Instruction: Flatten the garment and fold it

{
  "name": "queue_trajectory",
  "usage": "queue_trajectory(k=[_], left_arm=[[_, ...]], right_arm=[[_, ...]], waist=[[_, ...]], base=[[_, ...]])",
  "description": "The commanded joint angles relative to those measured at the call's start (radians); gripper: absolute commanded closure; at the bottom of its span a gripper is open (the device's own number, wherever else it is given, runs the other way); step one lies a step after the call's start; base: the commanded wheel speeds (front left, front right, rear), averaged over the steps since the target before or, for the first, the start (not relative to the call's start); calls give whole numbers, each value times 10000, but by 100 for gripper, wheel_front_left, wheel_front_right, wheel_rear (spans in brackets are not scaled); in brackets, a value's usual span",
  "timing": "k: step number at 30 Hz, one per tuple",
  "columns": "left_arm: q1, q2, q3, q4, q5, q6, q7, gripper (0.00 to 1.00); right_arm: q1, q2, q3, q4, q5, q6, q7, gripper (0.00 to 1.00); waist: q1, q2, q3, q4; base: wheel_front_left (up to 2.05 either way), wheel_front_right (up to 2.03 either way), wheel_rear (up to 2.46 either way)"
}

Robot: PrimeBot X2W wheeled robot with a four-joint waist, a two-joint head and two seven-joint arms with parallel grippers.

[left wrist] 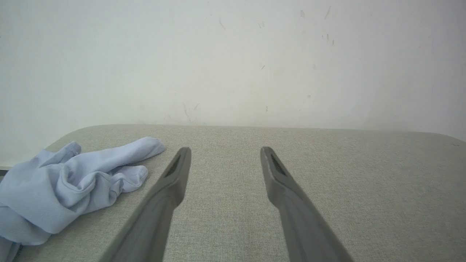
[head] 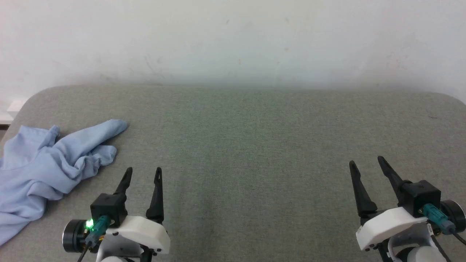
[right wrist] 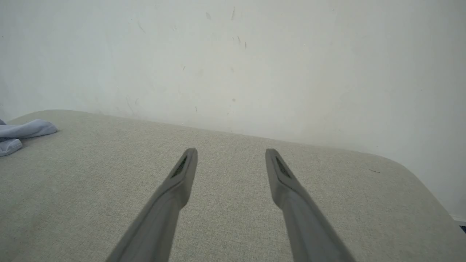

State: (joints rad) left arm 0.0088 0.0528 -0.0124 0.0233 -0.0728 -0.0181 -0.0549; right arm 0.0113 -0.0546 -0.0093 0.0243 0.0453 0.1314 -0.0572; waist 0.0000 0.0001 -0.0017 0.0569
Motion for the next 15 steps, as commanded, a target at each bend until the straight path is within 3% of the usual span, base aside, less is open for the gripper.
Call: queue_trajectory(k=[1, 15], left_arm=[[-179, -7, 34, 46, -148, -91, -137, 0], [-240, -10, 171, 136, -474, -174, -430, 0]], right_arm=[[-23, 13, 2, 33, 67, -2, -109, 0], [-24, 17, 99, -92, 122, -3, -259, 0]], waist=[[0, -1, -15, 187], [0, -1, 5, 1453]], base=[[0, 0, 0], [0, 0, 0]])
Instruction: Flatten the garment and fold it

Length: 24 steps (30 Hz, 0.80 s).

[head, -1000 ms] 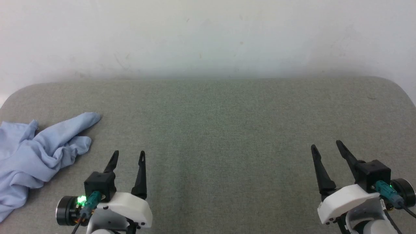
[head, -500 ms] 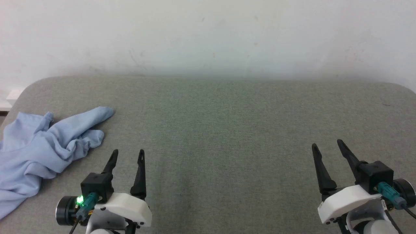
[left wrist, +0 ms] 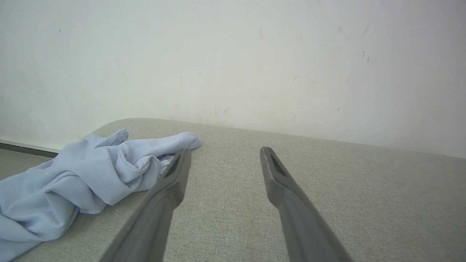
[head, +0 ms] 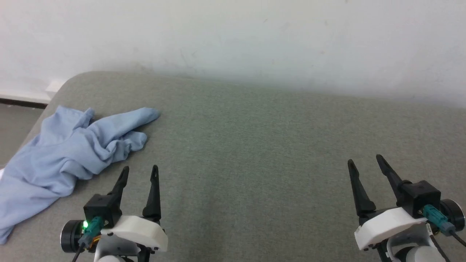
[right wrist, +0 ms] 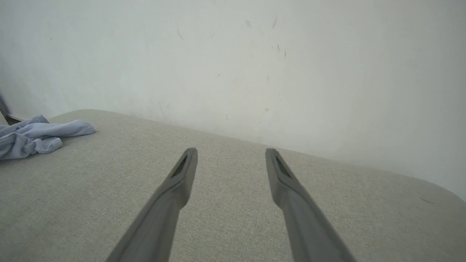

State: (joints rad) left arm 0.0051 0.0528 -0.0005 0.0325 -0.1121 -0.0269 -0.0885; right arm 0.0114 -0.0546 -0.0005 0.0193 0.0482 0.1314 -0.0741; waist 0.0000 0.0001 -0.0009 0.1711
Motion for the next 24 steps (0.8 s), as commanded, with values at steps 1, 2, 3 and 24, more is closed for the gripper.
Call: queue_trajectory(k=[1, 2, 3, 24], left_arm=[[-208, -10, 54, 52, -99, -94, -116, 0], [-210, -10, 66, 55, -121, -100, -137, 0], [-217, -10, 75, 57, -148, -107, -158, 0], [-116, -15, 446, 103, -619, -50, -597, 0]], right_arm=[[-22, 18, 10, -59, 82, -3, -101, 0], [-22, 18, 24, -69, 73, -3, -99, 0], [-26, 18, 37, -90, 26, -3, -102, 0], [9, 25, 178, -267, -94, -4, -254, 0]], waist=[[0, -1, 3, 423], [0, -1, 7, 521], [0, -1, 18, 625], [0, -1, 71, 2267]], base=[[0, 0, 0], [0, 0, 0], [0, 0, 0], [-6, -6, -6]])
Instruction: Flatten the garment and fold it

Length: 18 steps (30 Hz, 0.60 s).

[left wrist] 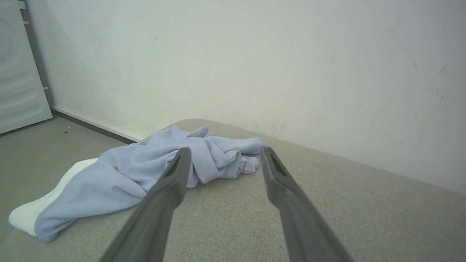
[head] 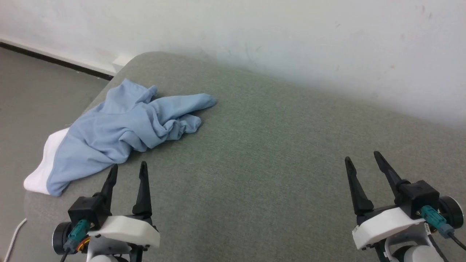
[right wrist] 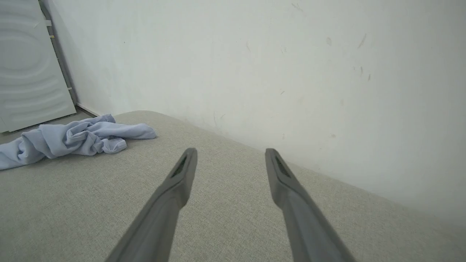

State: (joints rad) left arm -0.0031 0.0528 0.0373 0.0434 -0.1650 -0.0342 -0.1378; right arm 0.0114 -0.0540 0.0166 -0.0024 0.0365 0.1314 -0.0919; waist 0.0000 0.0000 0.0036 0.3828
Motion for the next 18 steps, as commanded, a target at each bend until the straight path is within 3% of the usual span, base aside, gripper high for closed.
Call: queue_trajectory(k=[1, 12, 18], left_arm=[[-23, -15, 77, -10, -111, 36, -125, 0], [-4, -17, 176, -40, -345, 175, -334, 0], [-403, -18, 454, -100, -283, 41, -459, 0]], right_arm=[[11, 20, 12, -59, 31, -4, -85, 0], [-15, 23, 48, -98, 106, -5, -154, 0], [-128, 25, 80, -201, 74, -5, -55, 0]], waist=[[0, 0, 35, 199], [0, 0, 219, 676], [0, 0, 609, 805]], base=[[-9, -9, -9], [-3, -3, -3], [0, 0, 0]])
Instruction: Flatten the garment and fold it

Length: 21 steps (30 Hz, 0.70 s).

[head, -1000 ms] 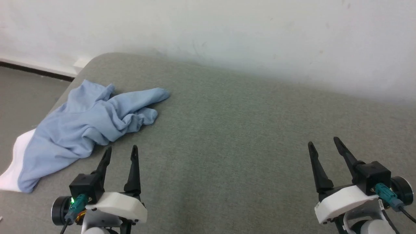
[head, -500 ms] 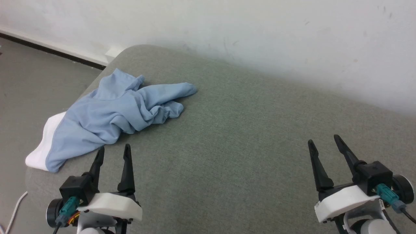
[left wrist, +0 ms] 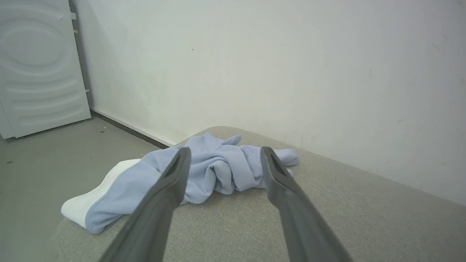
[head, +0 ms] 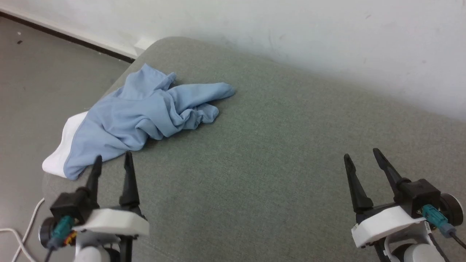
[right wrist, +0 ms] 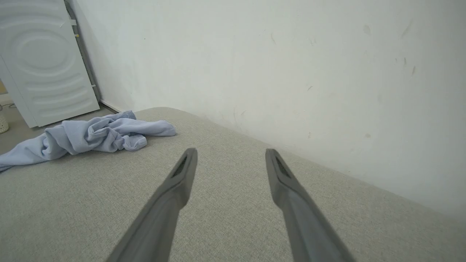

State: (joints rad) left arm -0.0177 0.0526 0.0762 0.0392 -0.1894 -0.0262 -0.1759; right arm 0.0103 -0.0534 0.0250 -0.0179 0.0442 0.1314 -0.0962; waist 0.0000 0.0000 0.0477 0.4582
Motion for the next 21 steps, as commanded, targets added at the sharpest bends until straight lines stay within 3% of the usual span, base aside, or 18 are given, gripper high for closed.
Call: queue_trajectory(k=[1, 9, 14, 17, 21], left_arm=[[-404, -16, 156, -71, 5, -85, -98, 0], [-2425, 264, 820, 50, 203, -422, -267, 0], [-4164, 689, 981, 1218, -360, -634, -295, 0], [-5266, 1187, 982, 2160, -635, -719, 241, 0], [-6504, 1983, 737, 3812, -1081, -835, 1891, 0]], right_arm=[[-151, 20, -10, -85, -24, -5, 24, 0], [-591, 23, 198, -614, -623, -6, 544, 0], [-905, -133, 307, -988, -957, -6, 868, 0], [-1053, -396, 336, -1191, -1011, -6, 1044, 0], [-1213, -600, 384, -1463, -1003, -6, 1212, 0]], waist=[[0, 0, 287, 55], [0, 0, 1637, -82], [0, 0, 2521, -247], [0, 0, 2996, -331], [0, 0, 3547, -491]], base=[[0, 0, 0], [0, 0, 0], [0, 0, 0], [0, 0, 0], [0, 0, 0]])
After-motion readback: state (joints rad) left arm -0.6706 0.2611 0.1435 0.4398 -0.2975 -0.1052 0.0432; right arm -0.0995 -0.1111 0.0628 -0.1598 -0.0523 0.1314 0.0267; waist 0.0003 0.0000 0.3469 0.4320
